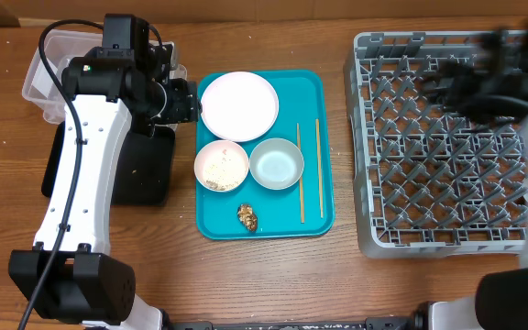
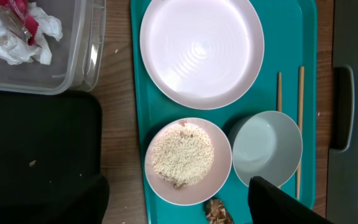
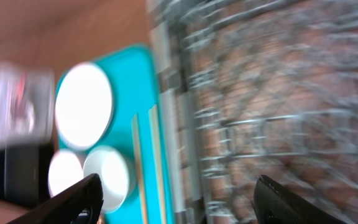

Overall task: Sort waste into correct bins and load items into the dishwasher
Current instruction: 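Reach the right gripper to the white bowl and grasp its rim, then lift the white bowl and place it in the dish rack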

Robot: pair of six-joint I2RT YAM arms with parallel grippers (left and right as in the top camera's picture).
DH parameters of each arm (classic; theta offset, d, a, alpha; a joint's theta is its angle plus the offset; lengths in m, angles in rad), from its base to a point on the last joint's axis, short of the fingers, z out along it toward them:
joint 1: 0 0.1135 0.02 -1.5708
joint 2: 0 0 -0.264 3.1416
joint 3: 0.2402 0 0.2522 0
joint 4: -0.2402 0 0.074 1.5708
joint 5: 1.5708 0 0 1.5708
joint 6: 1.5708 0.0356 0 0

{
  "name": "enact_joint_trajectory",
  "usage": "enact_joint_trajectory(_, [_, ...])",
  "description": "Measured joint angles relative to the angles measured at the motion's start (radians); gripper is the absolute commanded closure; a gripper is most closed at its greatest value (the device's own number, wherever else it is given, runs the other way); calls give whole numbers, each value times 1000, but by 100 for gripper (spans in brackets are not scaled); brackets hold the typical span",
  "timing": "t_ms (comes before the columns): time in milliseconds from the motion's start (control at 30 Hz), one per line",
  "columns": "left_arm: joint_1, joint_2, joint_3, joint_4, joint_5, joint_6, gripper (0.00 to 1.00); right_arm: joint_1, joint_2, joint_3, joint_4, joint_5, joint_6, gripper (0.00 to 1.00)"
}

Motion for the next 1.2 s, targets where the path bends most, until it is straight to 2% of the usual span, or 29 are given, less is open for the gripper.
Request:
enact_joint_trajectory(167, [0,0,0,0,-7,0,26,240,90,0,-14,38,-21,24])
enact_joint_trajectory(367, [0,0,0,0,-10,0,25,402,248,0,-14,59,19,30])
enact_joint_trajectory(600, [0,0,0,0,-10,0,25,498,391,-2,-45,71,75,43])
enact_joint_trajectory(800, [0,0,0,0,-10,0,25,544,452,-63,5,82,119,47])
enact_joint_trajectory(933, [0,0,0,0,-10,0,25,544,454,-117,45,90,137,60])
enact_joint_trajectory(1100, [0,0,0,0,-10,0,25,544,454,-159,96,98,160,92])
enact_joint_trajectory(1133, [0,0,0,0,-11,0,25,544,454,-160,101,99,162,96])
enact_joint_trajectory(1200, [0,0,0,0,-10,0,25,544,455,-160,109,102,166,96])
